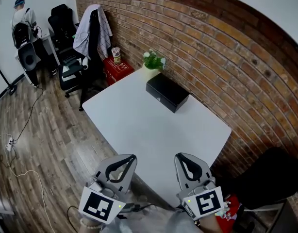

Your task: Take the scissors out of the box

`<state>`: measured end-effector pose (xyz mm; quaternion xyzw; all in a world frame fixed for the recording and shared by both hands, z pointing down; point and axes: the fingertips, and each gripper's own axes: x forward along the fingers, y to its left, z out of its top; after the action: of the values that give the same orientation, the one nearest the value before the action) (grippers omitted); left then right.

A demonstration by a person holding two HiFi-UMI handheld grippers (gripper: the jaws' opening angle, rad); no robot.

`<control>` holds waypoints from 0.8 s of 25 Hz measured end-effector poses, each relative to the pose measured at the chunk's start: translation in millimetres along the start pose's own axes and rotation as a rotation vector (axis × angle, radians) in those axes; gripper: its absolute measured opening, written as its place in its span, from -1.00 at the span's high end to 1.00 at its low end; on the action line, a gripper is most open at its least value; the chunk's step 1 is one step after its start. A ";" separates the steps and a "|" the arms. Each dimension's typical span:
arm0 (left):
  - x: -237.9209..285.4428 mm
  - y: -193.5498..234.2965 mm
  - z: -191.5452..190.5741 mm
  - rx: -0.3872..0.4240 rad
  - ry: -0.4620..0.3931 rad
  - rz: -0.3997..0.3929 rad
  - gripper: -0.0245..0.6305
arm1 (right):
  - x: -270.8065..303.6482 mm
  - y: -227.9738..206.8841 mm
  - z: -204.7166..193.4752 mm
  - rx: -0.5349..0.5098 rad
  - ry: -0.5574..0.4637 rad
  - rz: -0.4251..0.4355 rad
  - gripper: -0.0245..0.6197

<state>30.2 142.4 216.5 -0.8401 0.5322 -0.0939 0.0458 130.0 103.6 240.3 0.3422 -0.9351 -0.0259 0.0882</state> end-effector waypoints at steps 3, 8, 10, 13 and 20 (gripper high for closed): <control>4.9 3.0 -1.6 0.001 -0.006 -0.010 0.87 | 3.1 -2.6 0.2 0.002 -0.009 -0.015 0.79; 19.1 9.4 -5.7 -0.009 -0.012 -0.032 0.87 | 11.9 -15.3 4.0 0.014 -0.049 -0.062 0.79; 24.5 13.2 -6.3 -0.020 -0.013 -0.042 0.87 | 16.1 -17.3 4.3 0.014 -0.042 -0.069 0.79; 34.3 21.0 -8.8 -0.004 -0.010 -0.071 0.87 | 24.5 -19.7 0.1 0.004 -0.008 -0.077 0.79; 70.4 53.5 -19.9 -0.008 0.003 -0.125 0.87 | 56.5 -39.2 -8.8 0.021 0.037 -0.130 0.79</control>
<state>8.0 56.3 234.2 -0.8719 0.4790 -0.0958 0.0357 114.2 37.4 253.0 0.4036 -0.9093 -0.0157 0.0999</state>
